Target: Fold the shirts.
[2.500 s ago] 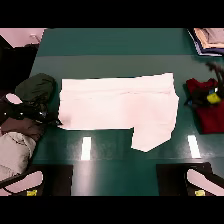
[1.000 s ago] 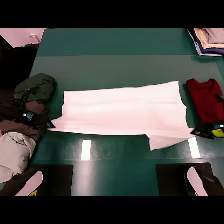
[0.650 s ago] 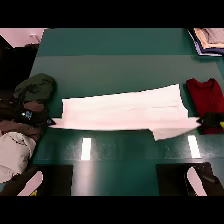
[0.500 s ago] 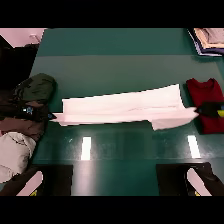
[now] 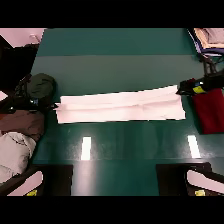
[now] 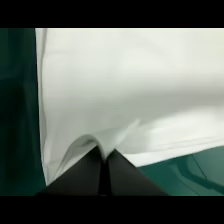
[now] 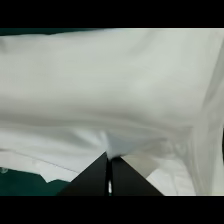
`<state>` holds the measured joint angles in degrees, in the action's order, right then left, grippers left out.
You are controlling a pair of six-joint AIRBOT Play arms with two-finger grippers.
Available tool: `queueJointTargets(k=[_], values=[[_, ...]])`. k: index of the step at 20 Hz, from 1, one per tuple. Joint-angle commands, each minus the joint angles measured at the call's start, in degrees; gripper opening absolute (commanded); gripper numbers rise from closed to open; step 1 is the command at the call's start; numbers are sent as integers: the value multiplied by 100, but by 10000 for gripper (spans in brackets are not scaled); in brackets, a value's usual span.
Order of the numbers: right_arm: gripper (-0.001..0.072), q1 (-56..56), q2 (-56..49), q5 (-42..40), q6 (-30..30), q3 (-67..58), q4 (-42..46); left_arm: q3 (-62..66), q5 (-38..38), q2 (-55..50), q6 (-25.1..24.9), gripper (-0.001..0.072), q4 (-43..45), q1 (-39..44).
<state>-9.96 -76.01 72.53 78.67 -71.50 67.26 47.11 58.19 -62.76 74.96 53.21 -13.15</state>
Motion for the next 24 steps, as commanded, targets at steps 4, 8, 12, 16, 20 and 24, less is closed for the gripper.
queueJointTargets(k=[4, 8, 12, 16, 20, 24], values=[[482, 57, -1364, -551, 216, -1228, -1152, 94, -1591, -240, 282, 626, -1080, -7], [482, -509, -1449, 553, -361, -1493, -1327, 452, -540, -240, 79, 621, -1062, -4], [575, -1462, -1449, 1322, -745, -1147, -1331, 455, 407, -240, -297, 30, -1086, -4], [675, -2087, -1469, 1038, -1379, -415, -1333, 452, 986, -240, -297, 29, -1084, -4], [673, -2216, -1961, 1178, -1803, -350, -1379, 452, 1231, -240, -271, 21, -1086, -4], [671, -2013, -2555, 1405, -2017, -734, -1523, 415, 1423, -240, -129, 21, -1082, -4]])
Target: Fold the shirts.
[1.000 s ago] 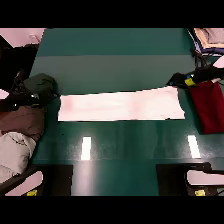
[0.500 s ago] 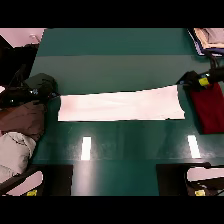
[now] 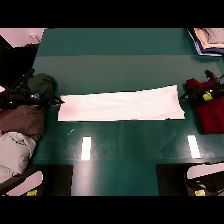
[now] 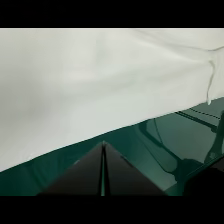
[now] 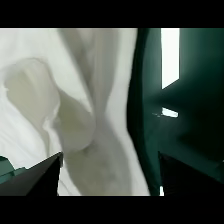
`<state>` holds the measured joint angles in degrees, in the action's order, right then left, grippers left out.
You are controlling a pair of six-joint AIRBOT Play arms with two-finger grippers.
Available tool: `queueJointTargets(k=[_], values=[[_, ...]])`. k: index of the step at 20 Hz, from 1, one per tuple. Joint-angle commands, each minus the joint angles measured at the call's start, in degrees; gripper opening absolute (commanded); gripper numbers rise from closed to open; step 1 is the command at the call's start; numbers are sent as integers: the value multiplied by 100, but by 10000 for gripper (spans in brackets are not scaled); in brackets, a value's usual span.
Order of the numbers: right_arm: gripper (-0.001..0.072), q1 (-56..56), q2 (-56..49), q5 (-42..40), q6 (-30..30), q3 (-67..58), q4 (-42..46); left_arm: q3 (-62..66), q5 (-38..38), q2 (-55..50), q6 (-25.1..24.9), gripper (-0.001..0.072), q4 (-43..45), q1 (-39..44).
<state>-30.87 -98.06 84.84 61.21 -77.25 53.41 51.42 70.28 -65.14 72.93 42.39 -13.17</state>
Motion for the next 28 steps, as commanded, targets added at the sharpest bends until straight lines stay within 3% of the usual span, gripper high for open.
queueJointTargets(k=[1, 6, 13, 15, 16, 17, 18, 19, 23, 28], values=[[671, 133, -457, 243, -358, -214, -330, -17, 225, -2, 74, 21, 4, -2], [671, 264, -824, 588, -586, -299, -894, -17, -2, -2, 188, 21, 131, 494], [633, 365, -822, 804, -634, -299, -1032, -17, -1119, -4, 275, 20, 138, 1864], [561, 535, -822, 730, -634, -299, -1034, -15, -1220, -26, 557, 20, 179, 2179], [431, 612, -820, 697, -636, -299, -1034, -11, -1244, -81, 675, 20, 179, 2297], [207, 684, -820, 678, -651, -299, -1034, -2, -1272, -155, 684, 20, 177, 2396], [47, 684, -820, 678, -691, -299, -1038, 46, -1283, -275, 706, 20, 175, 2511], [17, 682, -787, 678, -688, -299, -1038, 151, -1285, -442, 787, 19, 177, 2634], [15, 678, -291, 673, -498, -299, -1038, 1187, -1390, -1519, 767, 20, 177, 3309], [14, 1032, 804, 621, 387, -313, -1062, 3248, -1427, -3392, 772, 20, 173, 3945]])
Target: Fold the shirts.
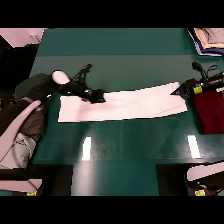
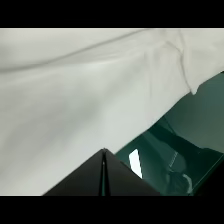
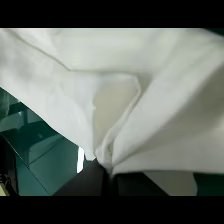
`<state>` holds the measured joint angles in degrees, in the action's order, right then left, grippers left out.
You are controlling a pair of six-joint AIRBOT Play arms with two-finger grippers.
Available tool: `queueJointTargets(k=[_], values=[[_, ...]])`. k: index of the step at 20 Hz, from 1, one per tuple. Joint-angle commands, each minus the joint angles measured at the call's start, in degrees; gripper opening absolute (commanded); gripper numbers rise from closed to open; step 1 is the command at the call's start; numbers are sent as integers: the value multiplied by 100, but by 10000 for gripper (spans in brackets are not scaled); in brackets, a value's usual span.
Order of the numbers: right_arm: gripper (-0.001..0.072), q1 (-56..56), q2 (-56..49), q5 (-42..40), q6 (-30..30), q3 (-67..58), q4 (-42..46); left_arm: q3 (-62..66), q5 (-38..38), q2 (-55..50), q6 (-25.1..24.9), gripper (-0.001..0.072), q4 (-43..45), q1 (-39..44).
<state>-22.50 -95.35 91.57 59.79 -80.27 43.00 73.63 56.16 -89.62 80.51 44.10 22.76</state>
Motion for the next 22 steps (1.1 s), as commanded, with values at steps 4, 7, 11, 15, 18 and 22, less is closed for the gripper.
queueJointTargets(k=[4, 7, 11, 15, 18, 22], values=[[13, 778, 1237, -264, 977, -15, -986, 2166, 63, -2041, 125, 20, 2, 693], [13, 1353, 1355, -212, 1233, -592, -1143, 2446, 96, -2430, 210, 20, 0, 761], [13, 2068, 1224, -129, 1565, -1679, -1132, 2485, 227, -2433, 199, 20, 166, 706], [13, 2697, 892, 26, 1996, -2706, -409, 2662, 658, -2428, 151, 21, 245, 503], [13, 3165, 566, 157, 2194, -3333, 149, 3027, 1189, -2356, 153, 20, 461, 227], [13, 3727, 107, 153, 2361, -3742, 188, 3112, 1593, -1644, 37, 19, 1051, -284]])
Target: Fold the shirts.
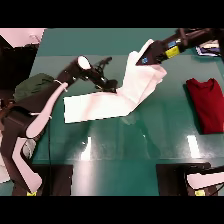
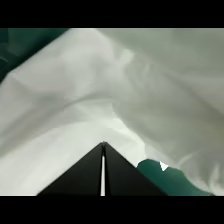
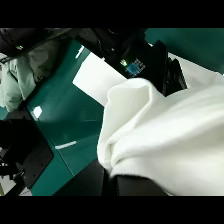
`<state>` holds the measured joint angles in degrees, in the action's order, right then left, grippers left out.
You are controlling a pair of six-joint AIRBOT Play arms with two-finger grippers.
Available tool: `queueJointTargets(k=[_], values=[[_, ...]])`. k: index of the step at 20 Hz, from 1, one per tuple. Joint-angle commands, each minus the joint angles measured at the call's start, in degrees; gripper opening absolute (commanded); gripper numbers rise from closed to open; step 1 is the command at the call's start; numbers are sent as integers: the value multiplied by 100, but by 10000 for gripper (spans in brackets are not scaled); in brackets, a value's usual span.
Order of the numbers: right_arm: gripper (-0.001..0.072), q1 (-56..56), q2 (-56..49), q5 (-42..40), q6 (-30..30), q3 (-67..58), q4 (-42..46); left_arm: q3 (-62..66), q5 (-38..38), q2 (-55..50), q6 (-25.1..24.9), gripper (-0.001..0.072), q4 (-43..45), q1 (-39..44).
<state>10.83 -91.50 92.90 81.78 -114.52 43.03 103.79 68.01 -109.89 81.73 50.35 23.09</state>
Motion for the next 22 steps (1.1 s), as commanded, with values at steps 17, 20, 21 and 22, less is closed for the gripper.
queueJointTargets(k=[17, 20, 21, 22], values=[[22, 3064, -2323, -3510, -1023, -494, -605, 96, 1808, 3222, -262, 21, 1690, -2979], [496, 3469, -2695, -4188, -1624, -597, -874, 96, 1799, 3222, -219, 21, 1626, -2979], [513, 3541, -2699, -4238, -1882, -597, -966, 96, 1829, 3222, -219, 21, 1628, -2979], [512, 3541, -2614, -4162, -1971, -566, -881, 96, 1878, 3222, -223, 21, 1631, -2979]])
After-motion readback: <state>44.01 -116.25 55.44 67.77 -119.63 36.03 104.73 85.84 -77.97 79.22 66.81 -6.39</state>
